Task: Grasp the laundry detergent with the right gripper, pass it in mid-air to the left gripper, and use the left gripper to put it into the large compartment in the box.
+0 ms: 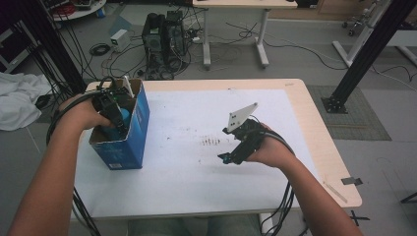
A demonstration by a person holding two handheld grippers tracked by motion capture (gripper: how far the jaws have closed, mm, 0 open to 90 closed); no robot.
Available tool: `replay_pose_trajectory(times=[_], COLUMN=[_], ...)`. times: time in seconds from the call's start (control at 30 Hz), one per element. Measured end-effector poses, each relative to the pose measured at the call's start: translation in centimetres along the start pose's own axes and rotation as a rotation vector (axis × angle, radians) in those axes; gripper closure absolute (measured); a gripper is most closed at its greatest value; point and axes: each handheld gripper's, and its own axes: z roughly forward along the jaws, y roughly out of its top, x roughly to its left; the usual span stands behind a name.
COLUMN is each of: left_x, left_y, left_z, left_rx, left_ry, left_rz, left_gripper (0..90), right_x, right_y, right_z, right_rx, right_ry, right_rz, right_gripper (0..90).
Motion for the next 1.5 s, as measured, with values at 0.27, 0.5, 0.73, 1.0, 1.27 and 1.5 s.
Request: replay_pose_trajectory(times=[0.27, 0.5, 0.73, 1.0, 1.27, 1.5], left_x=[0.1, 0.1, -0.3, -0.4, -0.9, -1.5], left_y=[-0.1, -0.2, -0.4, -0.9, -1.2, -1.5], left_z=[0.1, 0.0, -0.5, -2.0, -4.0, -5.4], left_rx=[0.0, 0.007, -0.023, -0.023, -0.031, -0.047], left_ry=[-0.002, 0.004, -0.001, 0.006, 0.023, 0.019], left_rz=[-0.003, -0.02, -0.036, -0.017, -0.015, -0.025], left_gripper=[38.2, 33.9, 30.8, 30.8, 28.6, 28.5], right_x=[0.1, 0.1, 0.1, 0.1, 0.0, 0.0], right_y=[0.0, 0.0, 0.0, 0.1, 0.4, 0.5], right_z=[0.0, -0.1, -0.2, -0.3, -1.0, -1.5], right_rx=[-0.009, -0.011, -0.014, -0.017, -0.022, -0.005], right_ry=[-0.001, -0.004, -0.007, -0.007, -0.012, -0.019], right_rz=[-0.007, 0.002, 0.005, 0.004, 0.003, 0.003], right_gripper=[12.5, 12.5, 12.5, 12.5, 12.5, 12.5])
